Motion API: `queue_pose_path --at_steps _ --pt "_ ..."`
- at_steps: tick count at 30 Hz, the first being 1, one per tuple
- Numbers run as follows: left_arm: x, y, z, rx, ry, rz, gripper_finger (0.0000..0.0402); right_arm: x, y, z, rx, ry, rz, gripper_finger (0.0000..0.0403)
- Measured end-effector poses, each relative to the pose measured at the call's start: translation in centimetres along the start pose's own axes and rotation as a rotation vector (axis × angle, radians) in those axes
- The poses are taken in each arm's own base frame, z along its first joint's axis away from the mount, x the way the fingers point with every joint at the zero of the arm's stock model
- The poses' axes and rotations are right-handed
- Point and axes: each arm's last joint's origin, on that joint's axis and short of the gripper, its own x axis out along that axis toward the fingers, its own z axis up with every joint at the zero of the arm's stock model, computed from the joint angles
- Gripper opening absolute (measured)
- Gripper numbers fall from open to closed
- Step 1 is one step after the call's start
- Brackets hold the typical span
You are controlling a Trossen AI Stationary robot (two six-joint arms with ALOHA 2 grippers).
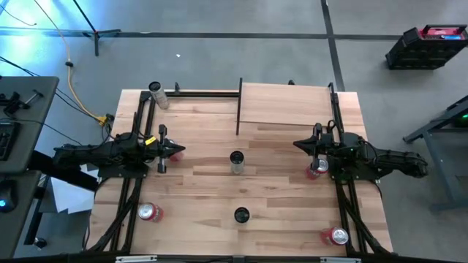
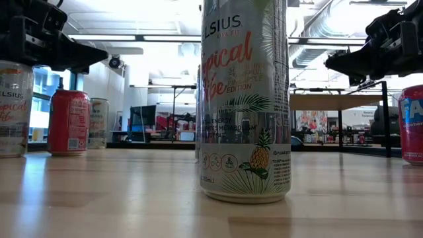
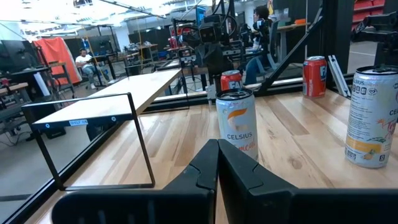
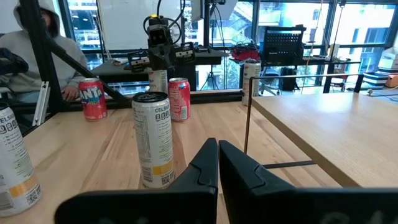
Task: Place canned beverage on shelf
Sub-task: Put the orange soda can on the shelf
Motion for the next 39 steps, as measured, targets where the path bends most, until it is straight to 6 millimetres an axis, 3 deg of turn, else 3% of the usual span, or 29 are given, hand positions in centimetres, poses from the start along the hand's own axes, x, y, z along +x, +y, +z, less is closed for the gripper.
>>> queue_pose_path --at_steps 10,15,18,28,39 --pt "0.0 0.0 0.0 0.0 0.0 0.0 0.0003 0.0 0.0 0.1 0.116 -0.009 0.0 0.0" --pt "0.0 0.0 0.0 0.0 0.0 0.0 0.0003 0.0 0.0 0.1 0.344 -0.014 0.003 0.0" --pt "0.0 0.0 0.0 0.0 0.0 0.0 0.0003 -0.1 0.1 0.7 0.334 -0.038 0.022 0.0" --pt "0.0 0.0 0.0 0.0 0.0 0.0 0.0003 -0.4 0.7 6.6 0.254 -0.098 0.036 0.0" --pt "0.0 0.0 0.0 0.0 0.0 0.0 0.0003 2.3 2.5 13.6 0.229 0.248 -0.023 0.0"
